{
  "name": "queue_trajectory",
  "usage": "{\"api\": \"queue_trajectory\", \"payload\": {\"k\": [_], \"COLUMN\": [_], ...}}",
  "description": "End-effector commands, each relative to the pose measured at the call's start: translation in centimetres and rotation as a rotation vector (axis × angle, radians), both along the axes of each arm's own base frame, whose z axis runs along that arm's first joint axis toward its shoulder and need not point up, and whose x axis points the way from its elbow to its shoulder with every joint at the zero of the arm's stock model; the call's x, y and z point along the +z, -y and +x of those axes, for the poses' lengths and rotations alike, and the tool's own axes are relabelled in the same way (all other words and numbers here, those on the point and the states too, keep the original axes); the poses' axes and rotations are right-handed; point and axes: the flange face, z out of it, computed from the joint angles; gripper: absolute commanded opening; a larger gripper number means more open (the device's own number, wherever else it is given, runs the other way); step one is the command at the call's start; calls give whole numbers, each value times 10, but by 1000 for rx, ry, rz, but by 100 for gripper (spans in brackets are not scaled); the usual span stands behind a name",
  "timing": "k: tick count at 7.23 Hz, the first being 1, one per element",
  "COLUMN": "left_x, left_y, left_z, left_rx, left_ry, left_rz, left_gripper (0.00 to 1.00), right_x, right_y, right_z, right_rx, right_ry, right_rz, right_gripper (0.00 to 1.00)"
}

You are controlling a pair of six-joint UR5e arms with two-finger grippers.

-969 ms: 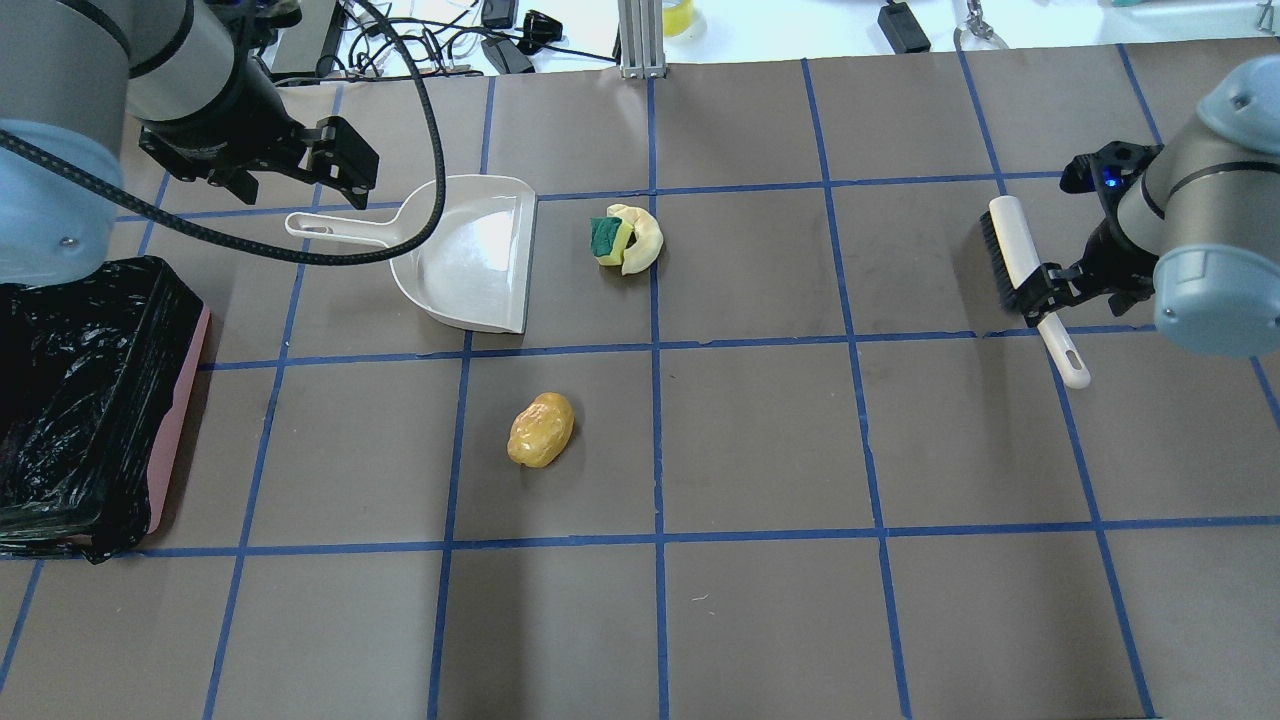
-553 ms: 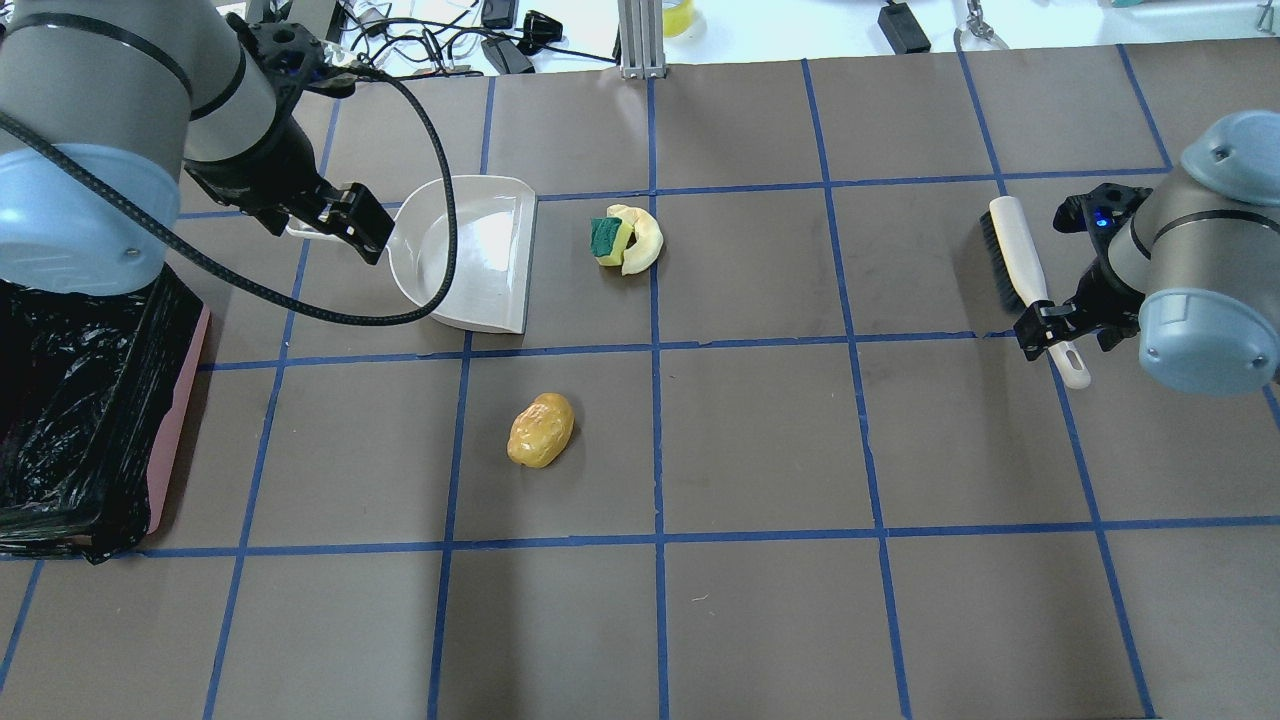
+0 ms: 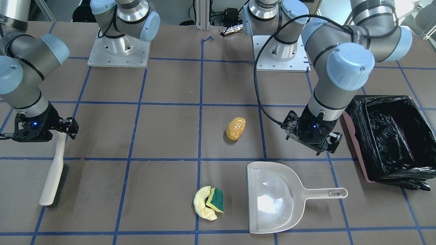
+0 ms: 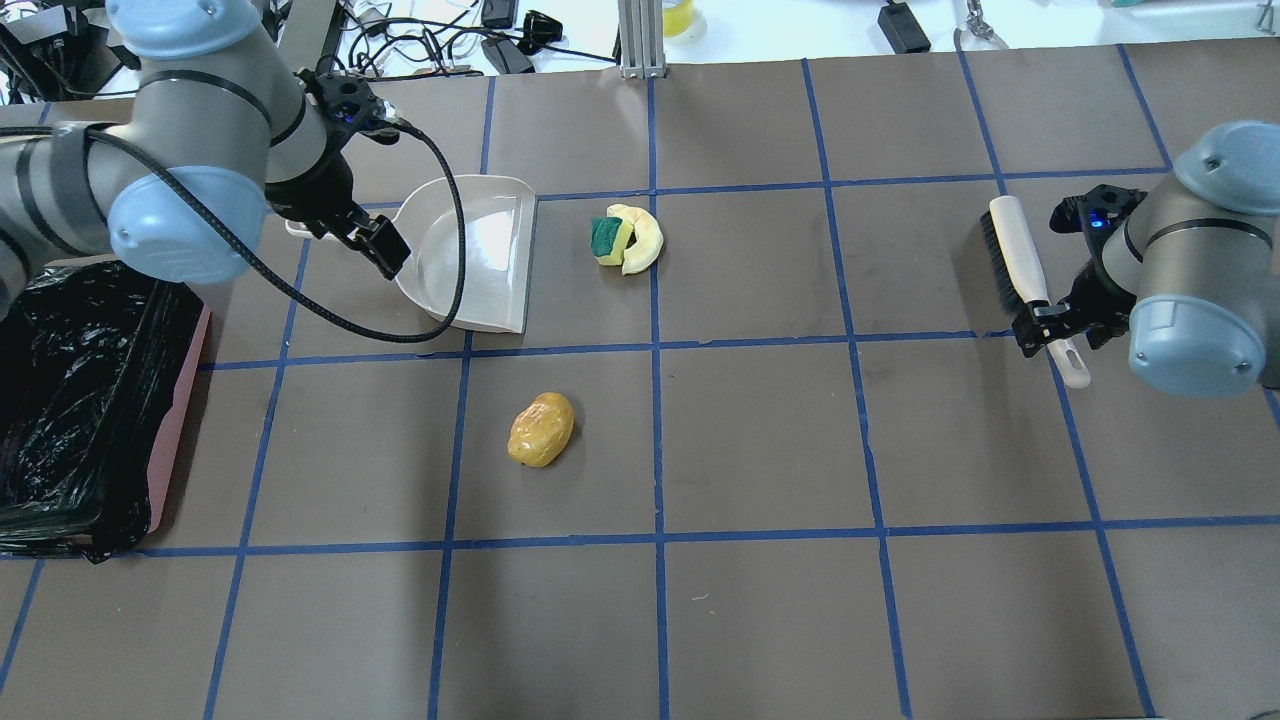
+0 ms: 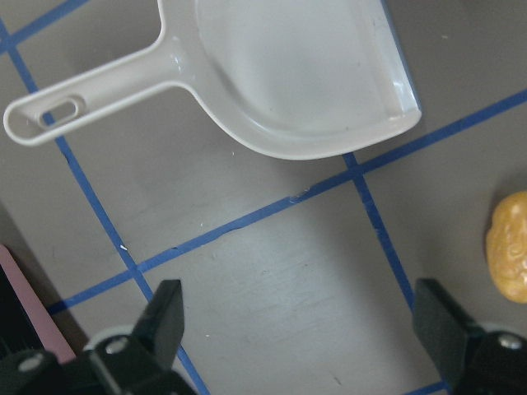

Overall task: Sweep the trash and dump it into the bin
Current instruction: 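Grasp the dustpan handle with left gripper while right gripper grasps brush handle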

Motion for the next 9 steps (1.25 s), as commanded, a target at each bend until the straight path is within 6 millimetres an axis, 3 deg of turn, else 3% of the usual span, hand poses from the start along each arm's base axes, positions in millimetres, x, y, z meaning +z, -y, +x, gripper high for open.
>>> {"api": "queue_trajectory", "payload": {"k": [1,2,3,4,6,7,9], "left_x": [-42,-55,-52,-63,-92,-96,-106], "left_y": [25,36,56,74,85,88,89], "left_z": [46,76,89,93,96,96,96], "left_rx": [-444,-630,-735,-785,-832,-835,-829], "left_ry": [-8,-33,4,23,22,33,21], "left_rz": [62,71,27,14,25,6,16], "left_gripper": [100,100,100,100,100,100,100], "right_x": [-4,-4,-4,-3,0,0,23], "right_y": [1,0,0,0,1,2,16], "right_z": [-3,-9,-11,-11,-11,-9,-14], "right_rx": [-4,-16,-21,-21,-22,-20,-31], "right_ry": [2,6,8,7,9,31,18], "right_rz": [10,8,9,7,4,-7,-45], "right_gripper": [54,47,46,41,11,4,0]}}
